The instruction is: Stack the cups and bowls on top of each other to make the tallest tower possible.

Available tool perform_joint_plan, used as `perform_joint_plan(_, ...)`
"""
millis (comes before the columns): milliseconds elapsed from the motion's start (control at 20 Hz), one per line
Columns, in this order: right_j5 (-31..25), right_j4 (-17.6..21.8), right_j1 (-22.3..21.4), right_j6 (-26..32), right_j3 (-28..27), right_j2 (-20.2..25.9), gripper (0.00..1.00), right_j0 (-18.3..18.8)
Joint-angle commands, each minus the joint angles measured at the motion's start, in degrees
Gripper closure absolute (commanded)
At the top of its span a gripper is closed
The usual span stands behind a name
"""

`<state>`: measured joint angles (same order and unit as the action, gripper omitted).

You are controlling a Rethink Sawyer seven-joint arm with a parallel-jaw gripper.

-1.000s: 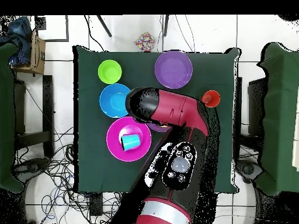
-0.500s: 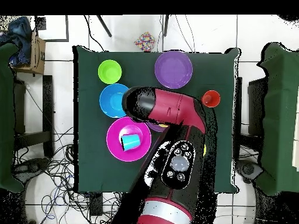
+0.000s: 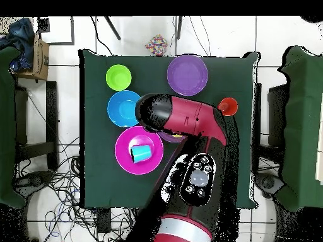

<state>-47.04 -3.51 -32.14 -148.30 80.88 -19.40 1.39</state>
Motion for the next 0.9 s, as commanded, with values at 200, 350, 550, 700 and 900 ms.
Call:
perform_joint_plan(200, -0.87, 4.43, -1.39, 9.01, 4.59, 7.7, 1.0, 1.46)
perform_joint_plan(350, 0.19, 3.91, -1.8, 8.43, 5.49, 8.11, 1.0, 1.99)
perform_joint_plan(550, -2.34, 4.7, -2.44, 9.4, 4.96, 7.83, 1.0, 2.36)
perform_joint_plan(700, -4.08, 4.94, -2.54, 10.83, 3.8, 8.4, 1.0, 3.54)
perform_joint_plan(900, -7.51, 5.09, -1.74, 11.06, 0.5, 8.77, 1.0, 4.16)
